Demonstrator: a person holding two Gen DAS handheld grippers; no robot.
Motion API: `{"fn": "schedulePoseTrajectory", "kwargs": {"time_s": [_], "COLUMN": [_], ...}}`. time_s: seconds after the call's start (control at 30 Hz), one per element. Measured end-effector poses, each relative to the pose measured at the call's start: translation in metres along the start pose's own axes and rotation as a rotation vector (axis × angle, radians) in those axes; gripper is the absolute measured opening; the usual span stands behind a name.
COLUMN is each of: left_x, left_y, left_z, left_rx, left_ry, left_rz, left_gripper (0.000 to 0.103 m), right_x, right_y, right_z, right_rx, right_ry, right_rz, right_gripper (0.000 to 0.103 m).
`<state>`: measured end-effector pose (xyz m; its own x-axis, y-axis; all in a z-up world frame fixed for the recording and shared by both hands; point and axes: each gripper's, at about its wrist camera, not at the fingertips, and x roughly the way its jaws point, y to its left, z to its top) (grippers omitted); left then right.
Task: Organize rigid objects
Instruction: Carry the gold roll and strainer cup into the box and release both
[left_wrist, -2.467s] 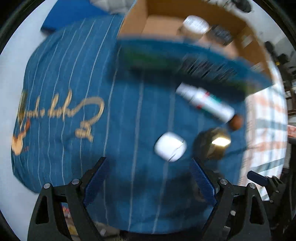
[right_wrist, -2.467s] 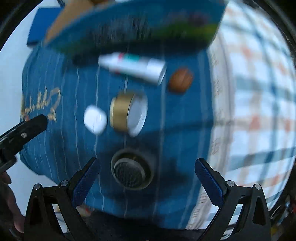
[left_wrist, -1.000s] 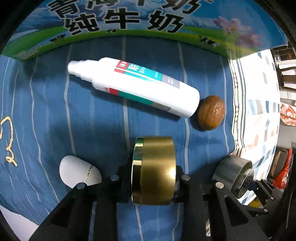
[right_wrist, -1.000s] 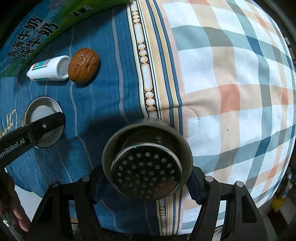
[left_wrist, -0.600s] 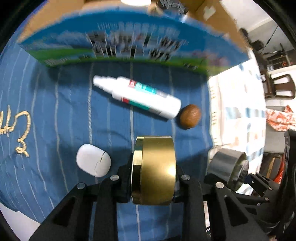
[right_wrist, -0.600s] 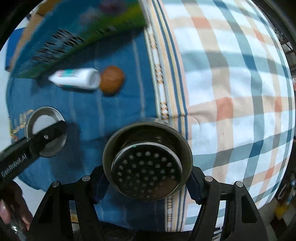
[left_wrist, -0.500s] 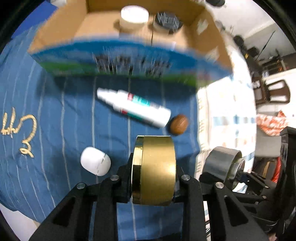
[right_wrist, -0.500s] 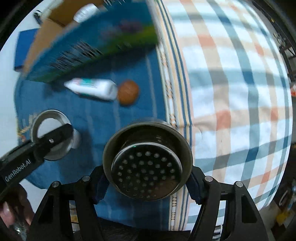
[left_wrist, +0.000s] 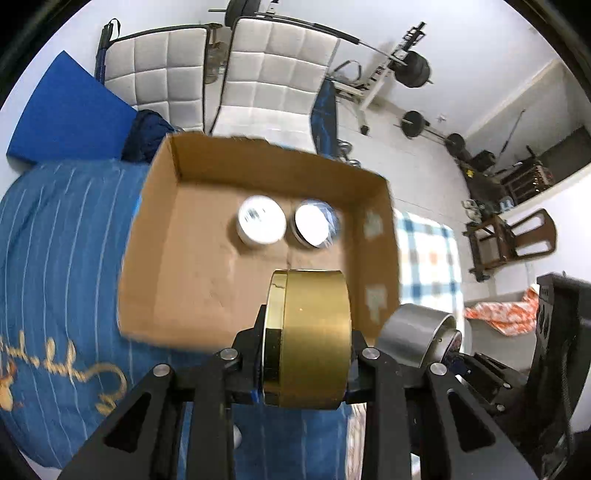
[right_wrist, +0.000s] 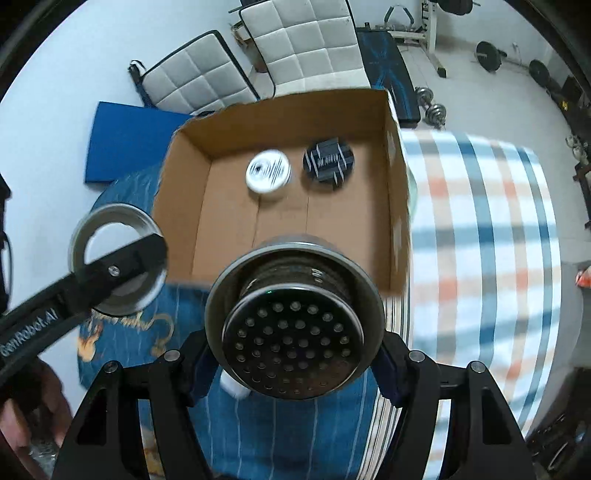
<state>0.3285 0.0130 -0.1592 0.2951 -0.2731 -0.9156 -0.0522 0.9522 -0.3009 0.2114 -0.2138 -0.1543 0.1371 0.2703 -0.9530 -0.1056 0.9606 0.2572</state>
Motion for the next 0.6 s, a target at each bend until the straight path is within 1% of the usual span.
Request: {"fn": "schedulePoseTrajectory", "kwargs": {"time_s": [0.07,0.1,0.17,0.2,0.27,0.37,0.43,0.53,0.6], "left_x": [0.027,0.037,0.074,0.082,0.116,0.152,0.168,0.192,0.201], "left_y": [0.012,0.015,0.029,0.034,0.047,0.059,0.063,0.072,0.075], "left_z": [0.025,0.032,0.054,0.061,0.077,0.089,0.095,0.105,0.109], "left_rx": [-0.009,-0.015,-0.019,-0.026,-0.036,-0.033,-0.029,-0.015,-0.011], "left_ry": [0.04,0.053,0.111,0.129,0.18,0.23,0.25,0.276,0.287], "left_rz": [0.032,0.039,0.079,0.086,0.108,0.153,0.178,0.216,0.222], "left_gripper": [0.026,0.026,0.026,0.026,0.026,0.026,0.026,0.026,0.026], "right_x": [0.021,0.032,0.063,0.074,0.103,0.141,0.16,0.183,0.192], "right_y": [0.0,-0.002,-0.007,-0.008,-0.013,-0.014,-0.019,-0.025,-0.028], "right_z": [0.025,0.035,0.056,0.061,0.073,0.088,0.094,0.1,0.102], "right_rx": [0.014,0.017,0.045,0.049,0.065,0.078,0.088,0.103,0.105], "right_ry": [0.009,0.021,0.053,0.066,0.098,0.155,0.178,0.219,0.234], "right_rz": [-0.03,-0.044,-0.061,-0.072,-0.105,-0.152,-0.185,-0.216,-0.23], "right_gripper": [0.072,0.072,0.072,0.072,0.072,0.072,0.072,0.072,0.072]}}
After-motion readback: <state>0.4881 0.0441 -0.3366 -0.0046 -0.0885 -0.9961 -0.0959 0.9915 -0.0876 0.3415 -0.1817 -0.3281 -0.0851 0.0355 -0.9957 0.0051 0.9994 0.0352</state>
